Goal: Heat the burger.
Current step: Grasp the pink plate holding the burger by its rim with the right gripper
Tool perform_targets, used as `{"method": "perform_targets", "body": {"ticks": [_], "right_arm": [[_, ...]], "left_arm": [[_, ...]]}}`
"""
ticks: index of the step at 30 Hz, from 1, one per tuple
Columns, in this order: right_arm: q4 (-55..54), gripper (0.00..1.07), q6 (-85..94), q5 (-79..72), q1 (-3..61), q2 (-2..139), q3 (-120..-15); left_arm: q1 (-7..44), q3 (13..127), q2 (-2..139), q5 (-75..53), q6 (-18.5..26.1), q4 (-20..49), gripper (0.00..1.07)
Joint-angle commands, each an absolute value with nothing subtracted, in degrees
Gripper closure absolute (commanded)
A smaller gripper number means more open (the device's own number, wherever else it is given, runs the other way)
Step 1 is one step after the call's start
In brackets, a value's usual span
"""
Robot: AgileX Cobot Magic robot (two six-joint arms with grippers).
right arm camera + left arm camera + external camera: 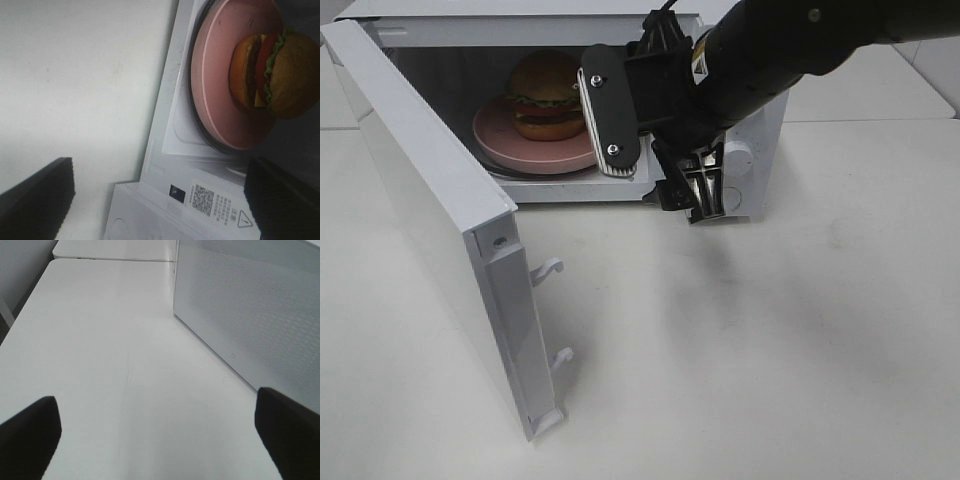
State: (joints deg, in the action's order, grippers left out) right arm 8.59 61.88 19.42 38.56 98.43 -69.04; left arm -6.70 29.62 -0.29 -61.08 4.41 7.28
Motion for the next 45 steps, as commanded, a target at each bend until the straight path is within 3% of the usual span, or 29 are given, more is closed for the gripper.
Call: {"method": "perform_targets", "body": {"ticks": [1, 45], "right_arm": [[8.77, 0.18, 59.47, 19.02, 38.85, 100.96, -71.85], [8.77, 0.22, 55.35, 21.26, 38.85, 127.2, -98.43]], "left_arm": [[-6.88, 29.56, -1.38, -61.25, 4.13, 7.56, 0.09], [-6.88, 29.56, -1.38, -61.25, 4.13, 7.56, 0.09]]}}
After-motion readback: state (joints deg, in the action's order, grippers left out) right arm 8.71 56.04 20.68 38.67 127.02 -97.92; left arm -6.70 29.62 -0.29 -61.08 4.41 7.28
